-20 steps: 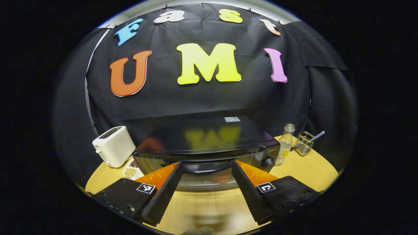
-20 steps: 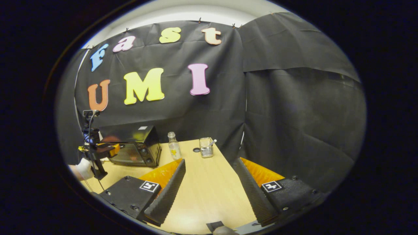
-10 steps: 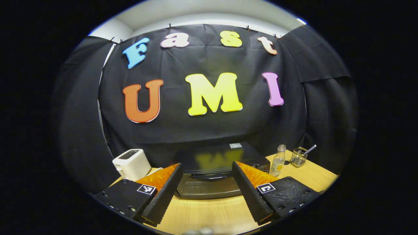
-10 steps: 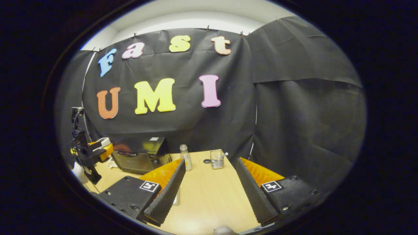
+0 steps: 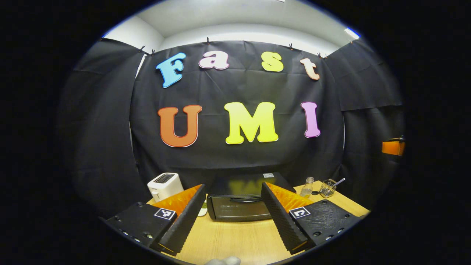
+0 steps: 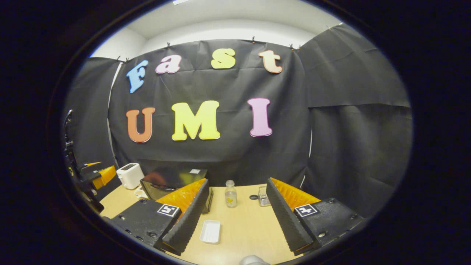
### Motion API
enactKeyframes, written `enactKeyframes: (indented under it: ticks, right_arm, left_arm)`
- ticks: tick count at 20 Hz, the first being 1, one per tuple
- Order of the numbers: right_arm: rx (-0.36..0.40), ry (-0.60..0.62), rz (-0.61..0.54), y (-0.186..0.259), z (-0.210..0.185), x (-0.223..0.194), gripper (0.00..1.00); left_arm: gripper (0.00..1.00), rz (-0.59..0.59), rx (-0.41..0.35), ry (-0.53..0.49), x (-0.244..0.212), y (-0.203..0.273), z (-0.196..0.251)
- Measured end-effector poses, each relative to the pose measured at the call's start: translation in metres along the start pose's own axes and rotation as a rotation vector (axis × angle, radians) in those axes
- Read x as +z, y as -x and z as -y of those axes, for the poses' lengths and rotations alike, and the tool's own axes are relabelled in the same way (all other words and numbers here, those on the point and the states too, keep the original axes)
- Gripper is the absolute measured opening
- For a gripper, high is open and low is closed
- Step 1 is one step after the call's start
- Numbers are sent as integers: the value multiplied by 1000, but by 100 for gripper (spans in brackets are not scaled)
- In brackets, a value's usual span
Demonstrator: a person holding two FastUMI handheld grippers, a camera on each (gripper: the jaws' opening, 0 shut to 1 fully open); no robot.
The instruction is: Open the electric oven with the left hand, put the food in, and close the electric oven.
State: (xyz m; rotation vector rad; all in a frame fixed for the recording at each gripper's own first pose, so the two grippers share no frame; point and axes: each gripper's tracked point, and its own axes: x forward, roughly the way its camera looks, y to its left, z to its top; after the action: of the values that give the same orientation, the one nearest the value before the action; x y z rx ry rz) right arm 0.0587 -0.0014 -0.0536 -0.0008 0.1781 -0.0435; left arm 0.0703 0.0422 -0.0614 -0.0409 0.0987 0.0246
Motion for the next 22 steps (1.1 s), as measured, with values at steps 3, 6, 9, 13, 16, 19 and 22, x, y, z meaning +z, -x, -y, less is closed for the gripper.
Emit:
enactKeyframes:
  ticks: [3, 6, 9, 13, 16, 19, 22]
  right_arm:
    - [44, 7, -5, -9, -19, 1, 97]
    - [66, 11, 0, -17, -28, 6, 99]
    - [82, 14, 2, -22, -35, 8, 99]
    - [84, 19, 0, -25, -36, 7, 99]
    - [80, 28, -2, -28, -34, 7, 99]
    - [70, 27, -1, -27, -33, 7, 99]
    - [62, 27, -6, -23, -30, 5, 99]
  left_arm:
    - [100, 0, 17, 32, 7, 7, -3]
    - [96, 19, 32, 31, 20, 7, -10]
    - [100, 26, 38, 18, 24, 7, -13]
    - [97, 17, 29, 38, 26, 1, -8]
    - [96, 10, 22, 33, 26, -2, -7]
    - [96, 9, 9, 32, 26, -3, -2]
    - [96, 3, 1, 37, 23, -4, -1]
